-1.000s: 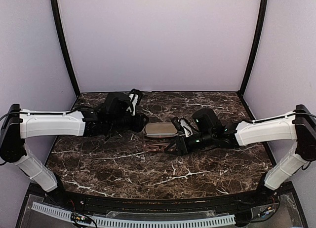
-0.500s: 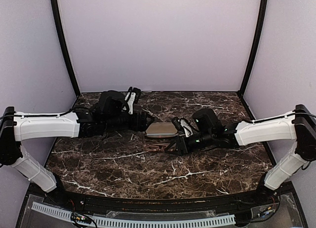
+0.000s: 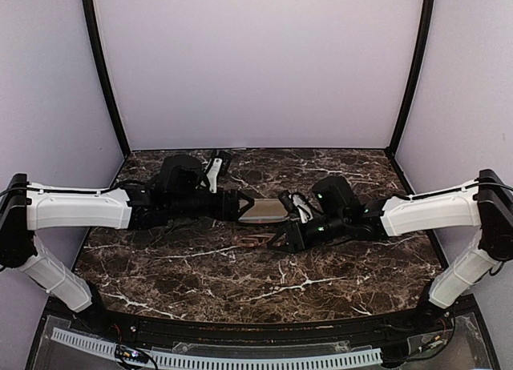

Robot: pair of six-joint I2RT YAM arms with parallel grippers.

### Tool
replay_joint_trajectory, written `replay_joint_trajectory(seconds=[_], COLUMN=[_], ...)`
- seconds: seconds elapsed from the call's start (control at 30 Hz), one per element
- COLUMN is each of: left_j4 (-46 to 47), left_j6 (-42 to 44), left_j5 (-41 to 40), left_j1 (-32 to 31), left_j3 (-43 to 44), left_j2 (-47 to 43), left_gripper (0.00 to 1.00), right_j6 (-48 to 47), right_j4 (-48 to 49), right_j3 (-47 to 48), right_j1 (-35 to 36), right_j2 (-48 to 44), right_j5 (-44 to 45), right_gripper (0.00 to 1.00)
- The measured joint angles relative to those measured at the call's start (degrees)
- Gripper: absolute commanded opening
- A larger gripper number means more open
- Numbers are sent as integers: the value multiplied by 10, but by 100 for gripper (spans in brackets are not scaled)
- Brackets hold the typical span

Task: Organize the sunglasses
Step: Fold the left temple of the sunglasses on the sunglasses.

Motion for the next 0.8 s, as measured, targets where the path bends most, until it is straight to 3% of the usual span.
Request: replay_joint_trajectory(seconds=[0.8], left_j4=[72], left_j6=[26], left_j5=[201], left_j1=[-5], left_j3=[-30], left_j2=[43], left_gripper=[77], right_j6=[11], right_j4=[20], right_j3=[0], right_j1=[-9], right_j2=[3], right_j5=[-21], right_gripper=[28])
